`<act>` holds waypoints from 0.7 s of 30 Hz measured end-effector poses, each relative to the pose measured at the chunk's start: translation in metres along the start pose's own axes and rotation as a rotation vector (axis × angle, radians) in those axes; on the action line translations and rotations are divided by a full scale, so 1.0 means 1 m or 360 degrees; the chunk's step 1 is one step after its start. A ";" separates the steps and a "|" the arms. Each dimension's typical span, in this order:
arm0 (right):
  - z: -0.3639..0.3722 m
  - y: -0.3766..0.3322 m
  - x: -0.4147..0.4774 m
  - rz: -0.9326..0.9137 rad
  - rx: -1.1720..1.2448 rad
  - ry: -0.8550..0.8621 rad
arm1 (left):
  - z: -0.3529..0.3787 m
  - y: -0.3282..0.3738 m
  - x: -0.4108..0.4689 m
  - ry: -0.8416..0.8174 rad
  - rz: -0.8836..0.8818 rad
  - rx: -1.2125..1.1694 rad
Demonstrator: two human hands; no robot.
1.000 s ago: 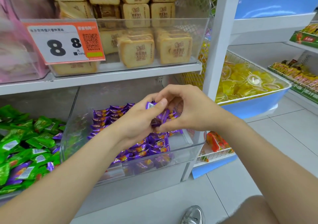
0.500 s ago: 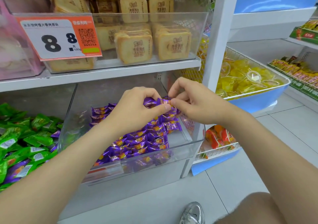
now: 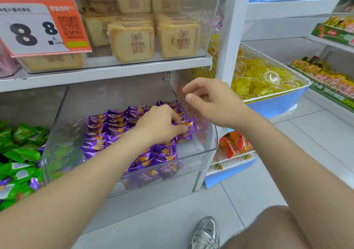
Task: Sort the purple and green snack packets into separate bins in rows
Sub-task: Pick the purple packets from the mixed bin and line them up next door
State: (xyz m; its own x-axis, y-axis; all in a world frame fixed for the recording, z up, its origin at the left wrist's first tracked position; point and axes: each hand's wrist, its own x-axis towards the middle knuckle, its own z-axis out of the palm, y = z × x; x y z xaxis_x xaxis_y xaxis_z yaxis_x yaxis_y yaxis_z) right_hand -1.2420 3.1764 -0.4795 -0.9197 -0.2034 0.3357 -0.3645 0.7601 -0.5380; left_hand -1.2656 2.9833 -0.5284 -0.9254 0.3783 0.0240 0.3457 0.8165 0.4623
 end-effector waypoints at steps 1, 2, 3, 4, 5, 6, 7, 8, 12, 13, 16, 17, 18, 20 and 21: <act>0.001 0.000 0.000 0.0012 0.0019 0.0032 | 0.008 0.001 0.002 -0.0009 -0.0006 0.0056; 0.001 0.000 0.001 0.0024 0.0044 0.0056 | 0.013 0.001 0.002 -0.0017 -0.0011 0.0117; 0.001 0.000 0.001 0.0040 0.0069 0.0074 | 0.018 0.002 0.003 -0.0022 -0.0014 0.0172; 0.001 0.000 0.001 0.0052 0.0091 0.0086 | 0.021 0.002 0.004 -0.0025 -0.0015 0.0219; 0.001 0.001 0.001 0.0061 0.0107 0.0095 | 0.024 0.002 0.004 -0.0029 -0.0015 0.0257; 0.000 0.001 0.001 0.0067 0.0114 0.0097 | 0.027 0.002 0.005 -0.0031 -0.0018 0.0293; 0.000 0.002 0.001 0.0066 0.0114 0.0095 | 0.028 0.002 0.005 -0.0028 -0.0031 0.0326; 0.001 0.001 0.001 0.0064 0.0111 0.0090 | 0.029 0.003 0.004 -0.0020 -0.0052 0.0355; 0.000 0.001 0.000 0.0065 0.0132 0.0077 | 0.032 0.005 0.001 0.0029 -0.0138 0.0517; 0.000 0.000 0.000 0.0065 0.0128 0.0074 | 0.034 0.005 0.001 0.0042 -0.0147 0.0545; -0.002 0.000 -0.001 0.0062 0.0123 0.0056 | 0.035 0.005 0.000 0.0058 -0.0171 0.0581; -0.002 -0.001 -0.002 0.0065 0.0128 0.0047 | 0.036 0.005 0.000 0.0054 -0.0182 0.0588; -0.002 -0.001 -0.002 0.0066 0.0128 0.0038 | 0.036 0.005 0.000 0.0047 -0.0195 0.0595; -0.003 0.000 -0.003 0.0061 0.0123 0.0025 | 0.036 0.005 0.001 0.0027 -0.0221 0.0606; -0.002 0.000 -0.003 0.0060 0.0125 0.0019 | 0.036 0.005 0.001 0.0018 -0.0230 0.0600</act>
State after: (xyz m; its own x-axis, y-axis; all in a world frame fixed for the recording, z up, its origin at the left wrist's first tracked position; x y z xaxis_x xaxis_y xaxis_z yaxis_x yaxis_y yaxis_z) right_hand -1.2388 3.1783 -0.4784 -0.9314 -0.1678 0.3231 -0.3404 0.7164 -0.6090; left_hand -1.2591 3.0038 -0.5581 -0.9696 0.2445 -0.0069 0.2425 0.9646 0.1039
